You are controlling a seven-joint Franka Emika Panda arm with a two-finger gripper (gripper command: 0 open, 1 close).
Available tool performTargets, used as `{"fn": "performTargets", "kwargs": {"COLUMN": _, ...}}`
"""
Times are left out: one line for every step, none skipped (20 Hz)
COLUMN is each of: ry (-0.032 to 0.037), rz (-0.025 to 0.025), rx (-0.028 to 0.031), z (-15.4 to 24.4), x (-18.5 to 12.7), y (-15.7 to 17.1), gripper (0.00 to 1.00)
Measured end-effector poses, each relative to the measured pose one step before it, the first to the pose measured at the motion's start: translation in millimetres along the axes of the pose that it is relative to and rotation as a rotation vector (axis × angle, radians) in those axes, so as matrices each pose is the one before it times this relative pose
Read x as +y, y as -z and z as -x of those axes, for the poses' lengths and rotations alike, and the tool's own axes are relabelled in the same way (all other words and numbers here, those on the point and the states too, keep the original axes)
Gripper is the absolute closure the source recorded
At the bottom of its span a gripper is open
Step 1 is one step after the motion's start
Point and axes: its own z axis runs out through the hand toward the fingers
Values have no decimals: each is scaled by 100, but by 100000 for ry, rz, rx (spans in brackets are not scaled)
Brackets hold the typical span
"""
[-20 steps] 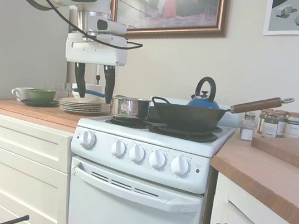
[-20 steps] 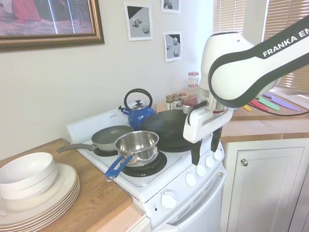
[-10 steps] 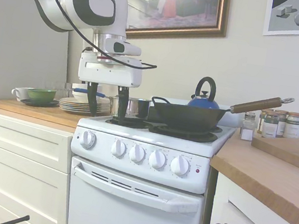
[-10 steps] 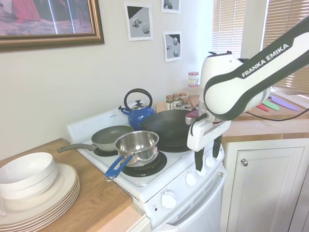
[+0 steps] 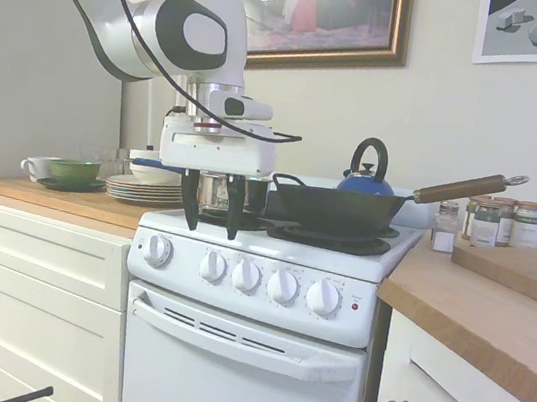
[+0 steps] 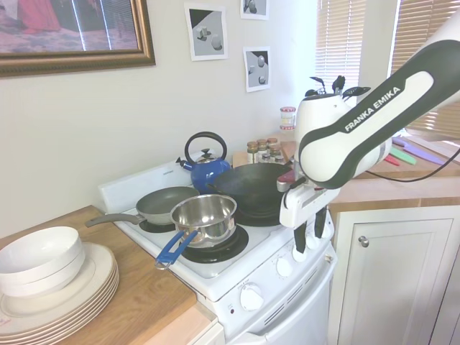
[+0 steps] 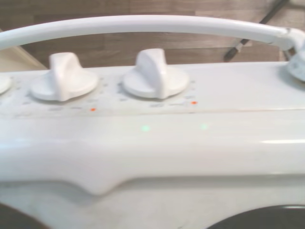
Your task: Turn on the stove on the top left
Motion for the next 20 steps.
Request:
{"fn": "performTargets", "kwargs": {"ry": -56, "rz": 202, "rx": 113, "z": -133, "x": 51, "y": -97, "gripper": 100}}
{"fn": "performTargets", "kwargs": {"ry": 34, "rz": 323, "rx": 188, "z": -103, "x": 39, "y": -101, "gripper": 100}}
{"fn": "performTargets", "kwargs": {"ry": 29, "rz": 267, "rx": 286, "z": -79, "x": 11, "y": -136, "gripper": 100}}
{"fn": "performTargets", "kwargs": {"ry": -2, "rz": 50, "rx": 255, "z": -83, "x": -62, "y": -141, "gripper": 100}}
{"fn": "performTargets", "kwargs": {"ry": -35, "rz": 129, "rx": 164, "z": -70, "x": -62, "y": -168, "gripper": 100}}
{"fn": "performTargets", "kwargs": {"ry": -108, "rz": 292, "rx": 105, "z": -102, "x": -87, "y": -163, "gripper": 100}}
{"fn": "performTargets", "kwargs": {"ry": -151, "rz": 357, "rx": 199, "z": -131, "x": -108, "y": -145, "gripper": 100}}
{"fn": "performTargets", "kwargs": {"ry": -266, "rz": 182, "rx": 245, "z": -123, "x": -108, "y": -132, "gripper": 100}}
{"fn": "performTargets", "kwargs": {"ry": -273, "rz": 57, "rx": 212, "z": -100, "x": -96, "y": -147, "gripper": 100}}
{"fn": "performTargets", "kwargs": {"ry": -289, "rz": 102, "rx": 266, "z": -68, "x": -72, "y": -168, "gripper": 100}}
{"fn": "performTargets", "kwargs": {"ry": -106, "rz": 312, "rx": 286, "z": -32, "x": -42, "y": -186, "gripper": 100}}
{"fn": "performTargets", "kwargs": {"ry": -197, "rz": 343, "rx": 218, "z": -34, "x": -43, "y": -135, "gripper": 100}}
{"fn": "performTargets", "kwargs": {"ry": -309, "rz": 208, "rx": 304, "z": -41, "x": -47, "y": -92, "gripper": 100}}
{"fn": "performTargets", "kwargs": {"ry": -207, "rz": 163, "rx": 522, "z": -59, "x": -67, "y": -94, "gripper": 100}}
{"fn": "performTargets", "kwargs": {"ry": -357, "rz": 234, "rx": 586, "z": -37, "x": -51, "y": -146, "gripper": 100}}
{"fn": "performTargets", "kwargs": {"ry": -213, "rz": 400, "rx": 544, "z": -30, "x": -35, "y": -187, "gripper": 100}}
{"fn": "performTargets", "kwargs": {"ry": -404, "rz": 325, "rx": 479, "z": -26, "x": -41, "y": -214, "gripper": 100}}
{"fn": "performTargets", "kwargs": {"ry": -124, "rz": 501, "rx": 457, "z": -9, "x": -40, "y": -248, "gripper": 100}}
{"fn": "performTargets", "kwargs": {"ry": -186, "rz": 540, "rx": 314, "z": 10, "x": -42, "y": -284, "gripper": 100}}
{"fn": "performTargets", "kwargs": {"ry": -162, "rz": 387, "rx": 254, "z": 7, "x": -44, "y": -270, "gripper": 100}}
